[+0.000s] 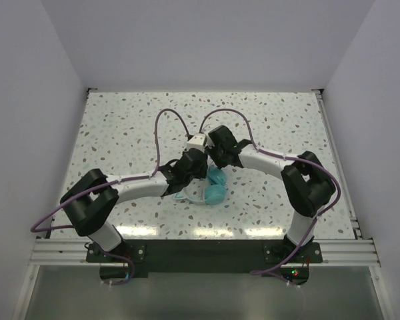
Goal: Wrap the headphones
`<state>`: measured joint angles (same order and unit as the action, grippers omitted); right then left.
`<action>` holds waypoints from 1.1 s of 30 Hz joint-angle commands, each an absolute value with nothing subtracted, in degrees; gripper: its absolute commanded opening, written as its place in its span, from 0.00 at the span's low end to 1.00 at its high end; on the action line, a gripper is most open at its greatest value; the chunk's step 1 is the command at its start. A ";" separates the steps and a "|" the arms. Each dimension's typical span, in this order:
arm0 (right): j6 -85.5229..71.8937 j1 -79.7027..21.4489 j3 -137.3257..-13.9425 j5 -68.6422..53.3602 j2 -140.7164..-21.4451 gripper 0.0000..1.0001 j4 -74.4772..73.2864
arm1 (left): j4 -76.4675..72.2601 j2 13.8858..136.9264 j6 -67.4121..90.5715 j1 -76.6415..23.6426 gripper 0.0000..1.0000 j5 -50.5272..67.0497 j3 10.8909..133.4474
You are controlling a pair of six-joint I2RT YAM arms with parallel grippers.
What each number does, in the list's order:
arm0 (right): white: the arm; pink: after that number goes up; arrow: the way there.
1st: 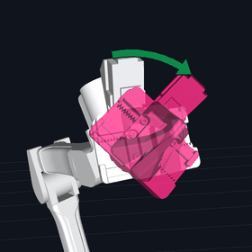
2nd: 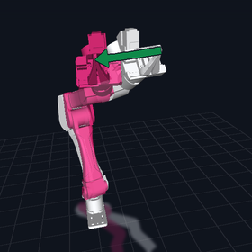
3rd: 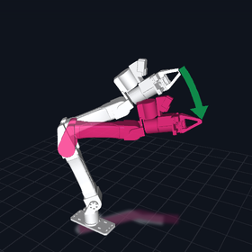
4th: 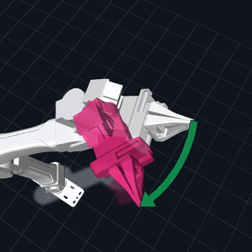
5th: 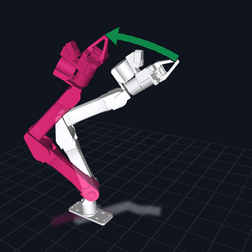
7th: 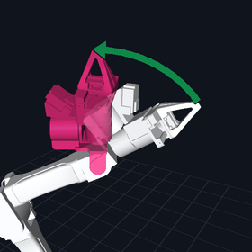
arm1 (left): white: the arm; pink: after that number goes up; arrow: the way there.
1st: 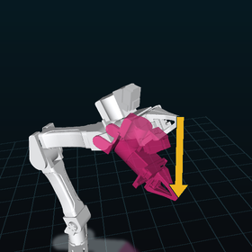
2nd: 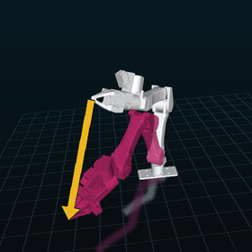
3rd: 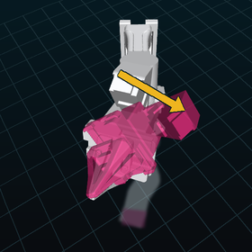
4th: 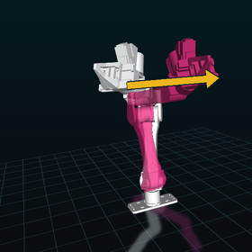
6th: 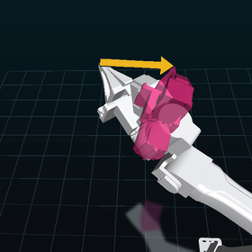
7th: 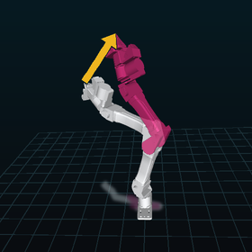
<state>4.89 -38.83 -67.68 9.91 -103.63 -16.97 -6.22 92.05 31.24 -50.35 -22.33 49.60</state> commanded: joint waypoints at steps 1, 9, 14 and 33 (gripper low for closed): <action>3.16 -38.41 -66.45 7.74 -100.72 0.32 -16.17 | -11.69 92.90 33.92 -50.62 0.40 -23.47 50.63; 2.02 -38.15 -65.92 6.50 -100.02 0.34 -16.52 | -12.39 94.92 35.07 -50.71 0.39 -22.94 50.63; 1.93 -38.06 -65.65 6.59 -99.41 0.34 -17.05 | -12.74 95.89 35.59 -50.71 0.38 -22.68 50.45; 0.44 -36.39 -63.90 10.11 -93.61 0.51 -19.95 | -12.92 97.29 35.25 -50.89 0.35 -21.01 51.59</action>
